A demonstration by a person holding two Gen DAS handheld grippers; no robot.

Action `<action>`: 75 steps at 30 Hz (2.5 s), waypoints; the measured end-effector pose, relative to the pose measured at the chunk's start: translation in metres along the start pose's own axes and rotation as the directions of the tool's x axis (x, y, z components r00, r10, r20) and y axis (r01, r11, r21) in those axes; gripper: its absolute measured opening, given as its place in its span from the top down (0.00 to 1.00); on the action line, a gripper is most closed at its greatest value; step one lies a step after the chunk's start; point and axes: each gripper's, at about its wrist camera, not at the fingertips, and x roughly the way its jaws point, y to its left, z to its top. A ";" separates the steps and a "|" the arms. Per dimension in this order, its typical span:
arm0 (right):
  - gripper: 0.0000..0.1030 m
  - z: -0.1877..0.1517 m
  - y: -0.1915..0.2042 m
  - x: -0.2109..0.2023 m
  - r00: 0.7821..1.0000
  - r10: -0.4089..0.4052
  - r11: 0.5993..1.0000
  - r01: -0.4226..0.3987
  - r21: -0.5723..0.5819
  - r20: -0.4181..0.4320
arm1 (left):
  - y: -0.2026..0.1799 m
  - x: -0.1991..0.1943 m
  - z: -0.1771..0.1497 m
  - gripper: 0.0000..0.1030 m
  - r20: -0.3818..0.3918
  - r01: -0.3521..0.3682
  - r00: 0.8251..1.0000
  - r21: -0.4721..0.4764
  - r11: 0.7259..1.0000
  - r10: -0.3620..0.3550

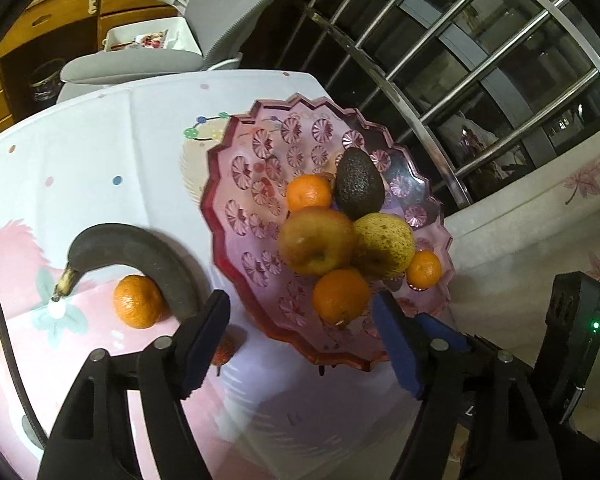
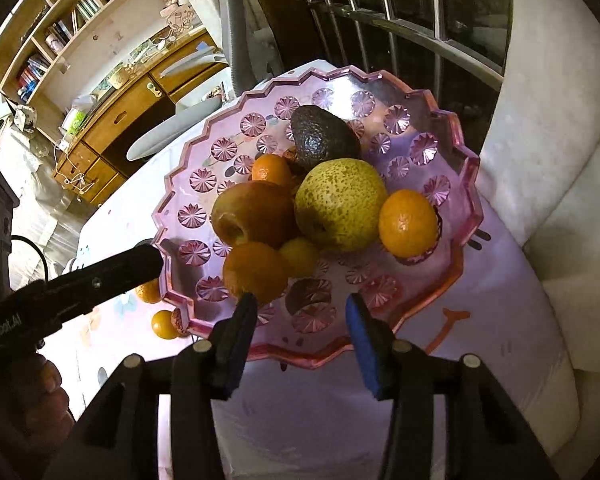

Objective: Organize fruits
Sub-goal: 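Carry both fruits over the pink bowl and open both tools, then grasp an orange with the left tool while the right tool grasps the brown fruit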

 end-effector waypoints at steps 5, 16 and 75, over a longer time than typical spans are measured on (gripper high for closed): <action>0.55 -0.004 0.004 -0.010 1.000 0.010 1.000 -0.011 0.007 0.026 | 0.013 -0.011 -0.004 0.27 0.006 -0.046 0.999 -0.026 0.999 0.046; 0.55 -0.025 0.029 -0.025 0.995 0.040 0.999 -0.040 -0.004 0.094 | 0.053 -0.034 -0.010 0.27 -0.013 -0.149 0.989 -0.018 0.989 0.149; 0.73 -0.050 0.091 0.086 0.976 0.196 0.980 -0.191 -0.056 0.098 | 0.118 0.042 0.003 0.64 -0.155 -0.083 0.984 0.021 0.996 0.085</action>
